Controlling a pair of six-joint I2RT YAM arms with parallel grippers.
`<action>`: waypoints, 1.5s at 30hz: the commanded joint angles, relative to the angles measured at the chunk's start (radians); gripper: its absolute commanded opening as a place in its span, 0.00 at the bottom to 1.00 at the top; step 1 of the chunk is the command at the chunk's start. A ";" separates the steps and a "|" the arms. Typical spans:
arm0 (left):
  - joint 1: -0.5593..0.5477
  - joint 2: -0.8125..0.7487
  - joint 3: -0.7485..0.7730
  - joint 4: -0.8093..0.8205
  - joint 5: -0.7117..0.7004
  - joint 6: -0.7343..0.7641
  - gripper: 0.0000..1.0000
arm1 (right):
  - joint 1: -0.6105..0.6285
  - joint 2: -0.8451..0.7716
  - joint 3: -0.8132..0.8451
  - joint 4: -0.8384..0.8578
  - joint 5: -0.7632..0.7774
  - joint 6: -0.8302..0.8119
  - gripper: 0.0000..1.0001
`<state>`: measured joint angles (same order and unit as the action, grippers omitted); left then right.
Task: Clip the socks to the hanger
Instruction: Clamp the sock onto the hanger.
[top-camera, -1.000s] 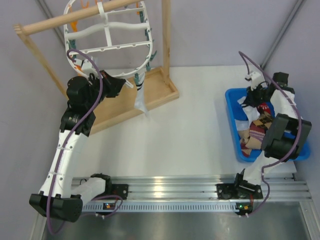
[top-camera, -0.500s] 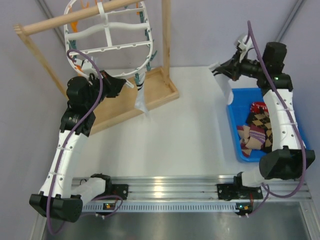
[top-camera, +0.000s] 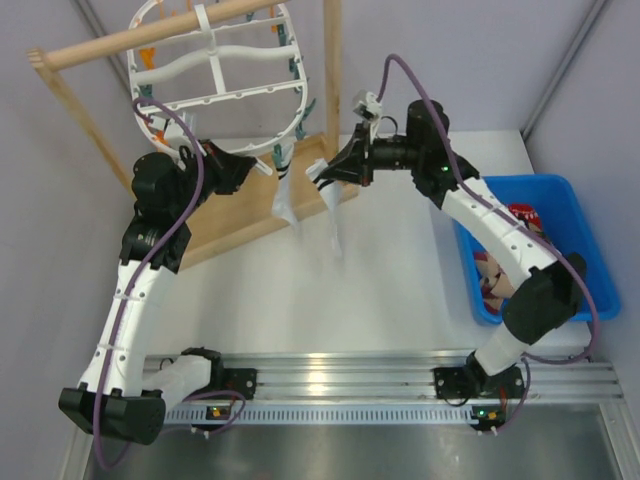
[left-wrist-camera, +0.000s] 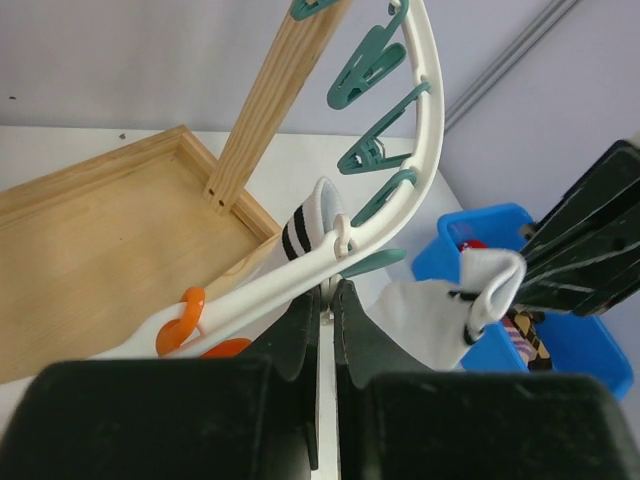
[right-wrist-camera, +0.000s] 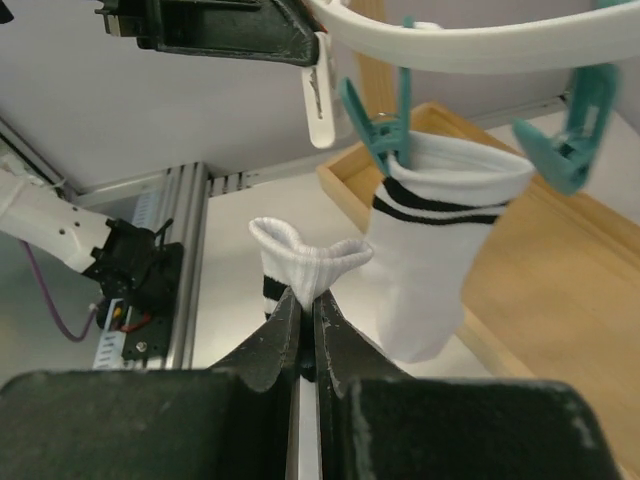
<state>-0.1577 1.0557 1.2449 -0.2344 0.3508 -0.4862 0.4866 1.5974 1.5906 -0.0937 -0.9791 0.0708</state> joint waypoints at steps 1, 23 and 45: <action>0.001 -0.007 0.005 0.049 0.051 -0.038 0.00 | 0.091 0.045 0.005 0.152 0.011 0.082 0.00; 0.001 0.015 -0.007 0.106 0.174 -0.103 0.00 | 0.176 0.185 0.040 0.292 0.048 0.116 0.00; 0.001 0.017 -0.028 0.093 0.186 -0.081 0.00 | 0.185 0.226 0.103 0.310 0.045 0.132 0.00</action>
<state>-0.1513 1.0714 1.2339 -0.1551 0.4820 -0.5735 0.6537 1.8282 1.6272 0.1432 -0.9283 0.1959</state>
